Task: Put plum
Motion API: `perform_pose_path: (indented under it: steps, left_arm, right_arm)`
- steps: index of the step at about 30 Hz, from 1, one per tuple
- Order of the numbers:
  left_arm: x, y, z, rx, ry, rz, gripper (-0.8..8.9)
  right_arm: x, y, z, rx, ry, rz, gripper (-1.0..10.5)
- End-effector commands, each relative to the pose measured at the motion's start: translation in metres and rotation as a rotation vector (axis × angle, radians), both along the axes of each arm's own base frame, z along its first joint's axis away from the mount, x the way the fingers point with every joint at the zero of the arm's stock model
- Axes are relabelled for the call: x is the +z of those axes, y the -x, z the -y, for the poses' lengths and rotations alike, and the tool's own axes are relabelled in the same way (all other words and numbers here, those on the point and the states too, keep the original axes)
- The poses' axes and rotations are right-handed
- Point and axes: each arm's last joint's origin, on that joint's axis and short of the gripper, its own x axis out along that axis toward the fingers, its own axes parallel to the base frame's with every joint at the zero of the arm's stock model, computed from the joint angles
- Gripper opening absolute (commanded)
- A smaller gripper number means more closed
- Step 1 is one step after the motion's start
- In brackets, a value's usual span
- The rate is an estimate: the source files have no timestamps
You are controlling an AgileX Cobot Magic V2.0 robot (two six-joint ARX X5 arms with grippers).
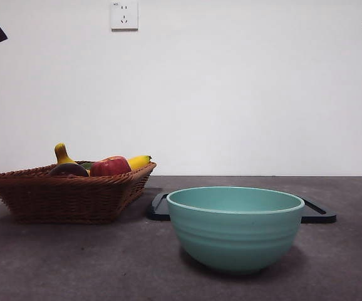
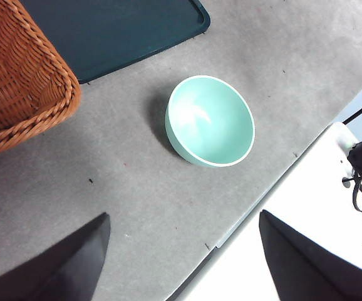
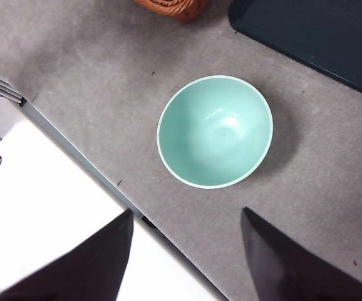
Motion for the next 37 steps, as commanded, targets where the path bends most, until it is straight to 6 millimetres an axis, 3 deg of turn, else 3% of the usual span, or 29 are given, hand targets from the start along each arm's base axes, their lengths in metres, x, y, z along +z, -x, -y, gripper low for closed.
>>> perform_pose_path:
  steps: [1, 4, 30, 34, 37]
  left_arm:
    - [0.002, -0.001, 0.002, -0.017, 0.003, 0.013, 2.50]
    - [0.002, -0.001, 0.002, -0.017, 0.003, 0.013, 0.03]
    - [0.003, 0.000, 0.001, -0.017, 0.005, 0.018, 0.09]
    - [0.014, 0.003, -0.005, -0.018, 0.001, 0.190, 0.09]
    - [0.032, 0.004, -0.016, 0.071, 0.042, 0.412, 0.09]
  right_arm:
    - [0.004, -0.001, -0.002, 0.018, -0.005, 0.017, 2.4]
    - [0.004, -0.001, -0.002, 0.020, -0.003, 0.020, 0.1]
    - [0.004, -0.001, -0.002, 0.024, 0.005, 0.037, 0.0]
    - [0.004, -0.001, -0.002, 0.024, 0.005, 0.037, 0.0]
    - [0.004, -0.001, -0.002, 0.024, 0.004, 0.037, 0.0]
